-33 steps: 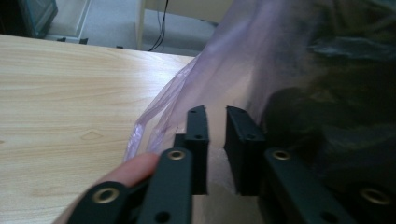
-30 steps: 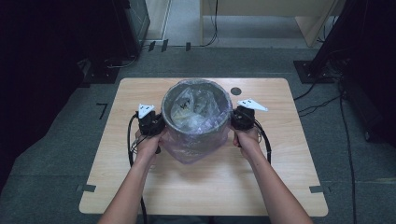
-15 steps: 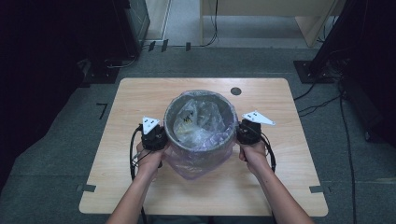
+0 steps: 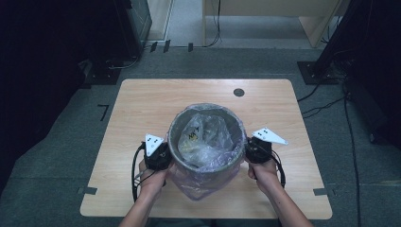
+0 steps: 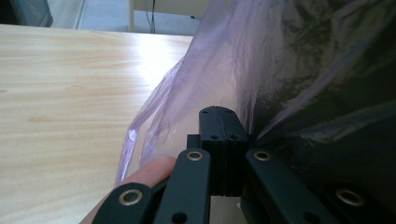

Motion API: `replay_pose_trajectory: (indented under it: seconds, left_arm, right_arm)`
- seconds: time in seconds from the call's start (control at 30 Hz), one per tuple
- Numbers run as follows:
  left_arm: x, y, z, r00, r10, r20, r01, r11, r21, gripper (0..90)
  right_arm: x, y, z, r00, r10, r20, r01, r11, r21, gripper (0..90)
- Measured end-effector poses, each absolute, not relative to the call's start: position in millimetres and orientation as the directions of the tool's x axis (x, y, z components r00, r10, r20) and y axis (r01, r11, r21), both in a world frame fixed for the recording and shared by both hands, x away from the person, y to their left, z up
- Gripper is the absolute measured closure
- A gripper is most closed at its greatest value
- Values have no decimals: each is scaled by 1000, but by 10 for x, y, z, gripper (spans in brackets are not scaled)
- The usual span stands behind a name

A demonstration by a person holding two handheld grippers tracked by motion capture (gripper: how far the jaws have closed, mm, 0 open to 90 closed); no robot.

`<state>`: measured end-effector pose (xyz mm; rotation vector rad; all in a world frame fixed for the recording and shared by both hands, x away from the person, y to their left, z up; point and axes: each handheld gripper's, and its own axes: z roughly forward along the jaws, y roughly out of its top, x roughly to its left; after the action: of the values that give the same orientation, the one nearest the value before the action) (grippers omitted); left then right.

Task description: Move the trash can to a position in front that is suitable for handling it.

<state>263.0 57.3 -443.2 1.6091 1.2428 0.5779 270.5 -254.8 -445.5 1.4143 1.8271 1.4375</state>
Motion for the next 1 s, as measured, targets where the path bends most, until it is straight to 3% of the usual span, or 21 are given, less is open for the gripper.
replay_pose_trajectory:
  seconds: [0.27,0.4,0.47,0.57,0.73,1.0]
  left_arm:
    - [2431,625,-4422,384,900,-205,453,10,891,876]
    - [2429,798,-4392,407,881,-243,446,40,894,615]
    - [2436,863,-4376,397,884,-245,441,51,896,536]
    - [2460,963,-4363,381,892,-243,439,57,897,430]
    - [2529,1231,-4361,326,917,-230,451,64,890,236]
    - [2645,1641,-4617,231,959,-163,501,26,865,192]
  right_arm:
    - [2473,-2572,-4451,-416,876,243,452,-33,892,900]
    - [2439,-2679,-4448,-388,890,239,456,-40,889,578]
    - [2434,-2748,-4449,-351,907,233,448,-56,892,464]
    - [2420,-2846,-4451,-289,937,197,427,-58,902,363]
    - [2375,-3051,-4461,-235,949,208,427,-92,900,296]
    - [2398,-3386,-4683,-134,969,207,458,-125,880,284]
